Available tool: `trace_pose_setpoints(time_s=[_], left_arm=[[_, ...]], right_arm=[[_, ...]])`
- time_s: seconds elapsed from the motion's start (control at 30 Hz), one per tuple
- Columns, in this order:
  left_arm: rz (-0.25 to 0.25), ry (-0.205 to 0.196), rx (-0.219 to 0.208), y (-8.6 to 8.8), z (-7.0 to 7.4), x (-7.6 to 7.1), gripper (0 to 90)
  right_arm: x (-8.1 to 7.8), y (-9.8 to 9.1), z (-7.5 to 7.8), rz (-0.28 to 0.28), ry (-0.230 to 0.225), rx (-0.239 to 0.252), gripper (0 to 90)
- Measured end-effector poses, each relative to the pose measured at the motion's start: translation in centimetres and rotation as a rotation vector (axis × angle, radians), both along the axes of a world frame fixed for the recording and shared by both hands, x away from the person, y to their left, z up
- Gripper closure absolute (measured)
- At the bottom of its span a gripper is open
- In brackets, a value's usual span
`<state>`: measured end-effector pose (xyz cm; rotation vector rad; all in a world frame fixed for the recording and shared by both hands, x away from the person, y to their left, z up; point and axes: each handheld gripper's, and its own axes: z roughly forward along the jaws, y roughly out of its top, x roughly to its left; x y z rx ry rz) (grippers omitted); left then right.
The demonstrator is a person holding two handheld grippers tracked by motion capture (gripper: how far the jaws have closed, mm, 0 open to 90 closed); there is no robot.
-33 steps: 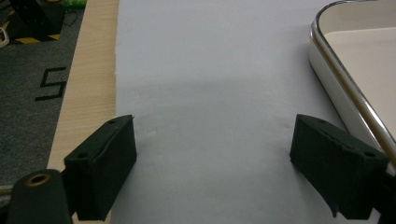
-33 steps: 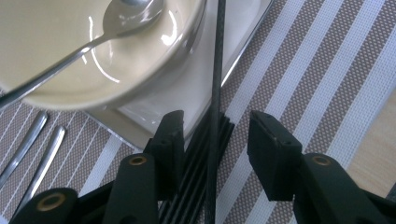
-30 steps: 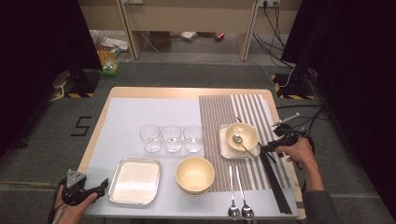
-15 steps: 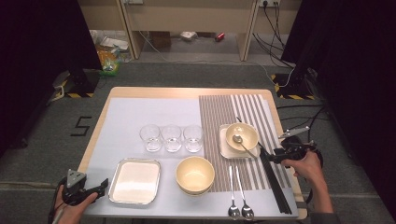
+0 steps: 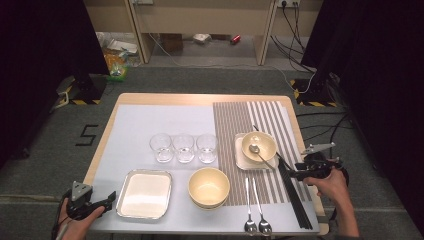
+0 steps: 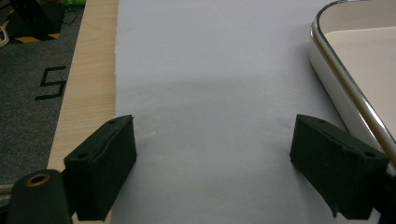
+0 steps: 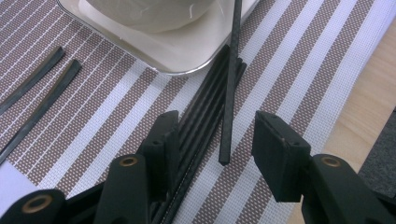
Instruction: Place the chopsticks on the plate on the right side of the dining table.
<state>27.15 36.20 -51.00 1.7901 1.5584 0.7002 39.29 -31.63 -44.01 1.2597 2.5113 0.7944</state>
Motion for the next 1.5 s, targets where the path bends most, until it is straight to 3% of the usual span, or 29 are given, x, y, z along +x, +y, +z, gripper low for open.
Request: trace_pose_setpoints(time_s=[0.87,1.5], left_arm=[[-0.001,0.0,0.0,0.0,0.0,0.0,13.3],[0.001,-0.001,-0.003,0.0,0.0,0.0,13.3]], right_arm=[[-0.1,-0.5,-1.0,-0.004,-0.006,-0.015,63.5],[0.7,0.6,-1.7,0.035,-0.044,-0.052,83.7]])
